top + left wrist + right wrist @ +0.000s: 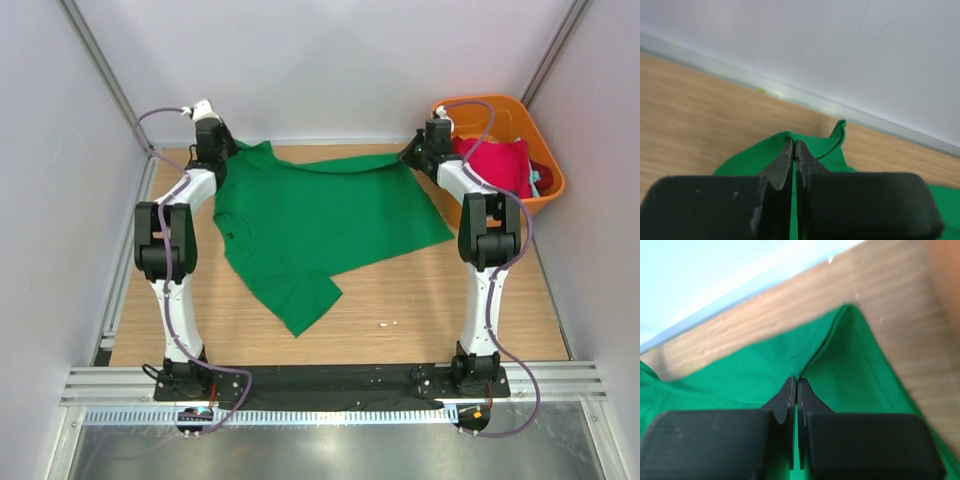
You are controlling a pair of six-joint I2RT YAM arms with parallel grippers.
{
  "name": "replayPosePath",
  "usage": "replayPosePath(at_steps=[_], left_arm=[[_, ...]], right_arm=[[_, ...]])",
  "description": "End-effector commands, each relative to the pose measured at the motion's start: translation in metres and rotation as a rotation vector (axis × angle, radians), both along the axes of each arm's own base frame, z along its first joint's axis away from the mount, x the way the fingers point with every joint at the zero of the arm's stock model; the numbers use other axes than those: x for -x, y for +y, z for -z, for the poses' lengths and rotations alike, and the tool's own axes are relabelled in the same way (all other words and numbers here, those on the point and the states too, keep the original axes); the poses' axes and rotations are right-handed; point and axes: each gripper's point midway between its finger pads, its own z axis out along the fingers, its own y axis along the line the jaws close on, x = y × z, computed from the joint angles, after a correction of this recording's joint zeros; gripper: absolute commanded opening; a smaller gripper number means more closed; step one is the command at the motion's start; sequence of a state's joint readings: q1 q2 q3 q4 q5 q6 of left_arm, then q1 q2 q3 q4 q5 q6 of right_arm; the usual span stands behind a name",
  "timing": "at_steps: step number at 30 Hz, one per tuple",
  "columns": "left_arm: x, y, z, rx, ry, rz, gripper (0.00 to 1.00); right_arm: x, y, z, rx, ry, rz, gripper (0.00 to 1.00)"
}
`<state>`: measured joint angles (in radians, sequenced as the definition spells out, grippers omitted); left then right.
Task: Fold and stack the t-shirts
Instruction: Flatten the tshirt out, then fold the tshirt
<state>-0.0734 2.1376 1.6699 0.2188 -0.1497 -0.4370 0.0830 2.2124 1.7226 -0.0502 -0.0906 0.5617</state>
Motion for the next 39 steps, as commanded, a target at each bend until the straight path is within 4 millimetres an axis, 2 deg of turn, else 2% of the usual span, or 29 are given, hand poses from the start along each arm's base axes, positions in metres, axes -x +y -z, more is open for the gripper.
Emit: replayPosePath(at_steps=[1,2,3,4,5,6,7,10,11,12,13,14,16,18,19,21,22,25,33,34,39], left_arm=[[0.021,-0.012,-0.007,0.116,0.026,0.015,0.00],[0.030,-0.014,0.004,0.127,0.054,0.019,0.00],[0.034,-0.017,0.004,0.134,0.061,0.029,0.00],[0.042,-0.025,0.005,0.146,0.077,0.045,0.00],[0.045,-0.030,0.001,0.150,0.073,0.064,0.00],[0.050,-0.035,0.001,0.149,0.092,0.079,0.00],[0.057,-0.042,-0.007,0.152,0.089,0.097,0.00],[0.073,-0.054,-0.011,0.156,0.105,0.123,0.00],[0.079,-0.055,-0.025,0.158,0.086,0.123,0.00],[0.086,-0.053,-0.029,0.158,0.092,0.114,0.00],[0.093,-0.053,-0.026,0.162,0.105,0.108,0.00],[0.101,-0.052,-0.042,0.168,0.080,0.109,0.00],[0.116,-0.050,-0.034,0.168,0.113,0.108,0.00],[0.131,-0.050,-0.042,0.178,0.116,0.113,0.00],[0.139,-0.051,-0.035,0.181,0.135,0.117,0.00],[0.154,-0.054,-0.036,0.190,0.150,0.130,0.00],[0.161,-0.054,-0.028,0.194,0.172,0.129,0.00],[0.178,-0.054,-0.023,0.210,0.197,0.129,0.00],[0.202,-0.054,-0.018,0.220,0.245,0.140,0.00],[0.206,-0.054,-0.017,0.224,0.253,0.137,0.00],[0.221,-0.052,-0.009,0.236,0.294,0.124,0.00]], right_arm=[[-0.029,-0.008,-0.039,0.007,-0.128,-0.032,0.04],[-0.035,-0.010,-0.029,0.005,-0.117,-0.031,0.04],[-0.045,-0.010,-0.046,-0.005,-0.159,-0.035,0.04],[-0.055,-0.010,-0.052,-0.010,-0.176,-0.044,0.04],[-0.055,-0.009,-0.038,-0.011,-0.147,-0.047,0.04],[-0.064,-0.009,-0.056,-0.009,-0.192,-0.053,0.04],[-0.067,-0.008,-0.057,-0.008,-0.193,-0.059,0.04],[-0.079,-0.009,-0.065,-0.019,-0.209,-0.053,0.04],[-0.080,-0.010,-0.066,-0.021,-0.212,-0.053,0.04],[-0.080,-0.011,-0.070,-0.020,-0.218,-0.050,0.04],[-0.080,-0.011,-0.071,-0.017,-0.219,-0.054,0.04],[-0.078,-0.011,-0.071,-0.011,-0.211,-0.056,0.04],[-0.074,-0.013,-0.075,-0.002,-0.205,-0.061,0.04],[-0.070,-0.014,-0.072,0.014,-0.191,-0.070,0.04],[-0.067,-0.015,-0.076,0.014,-0.192,-0.069,0.04],[-0.065,-0.016,-0.074,0.012,-0.182,-0.075,0.04],[-0.064,-0.017,-0.075,0.011,-0.179,-0.075,0.04],[-0.059,-0.020,-0.078,0.014,-0.167,-0.073,0.03],[-0.034,-0.028,-0.088,0.024,-0.129,-0.061,0.01],[-0.030,-0.045,-0.088,0.024,-0.118,-0.038,0.01],[-0.020,-0.051,-0.083,0.056,-0.081,-0.046,0.01]])
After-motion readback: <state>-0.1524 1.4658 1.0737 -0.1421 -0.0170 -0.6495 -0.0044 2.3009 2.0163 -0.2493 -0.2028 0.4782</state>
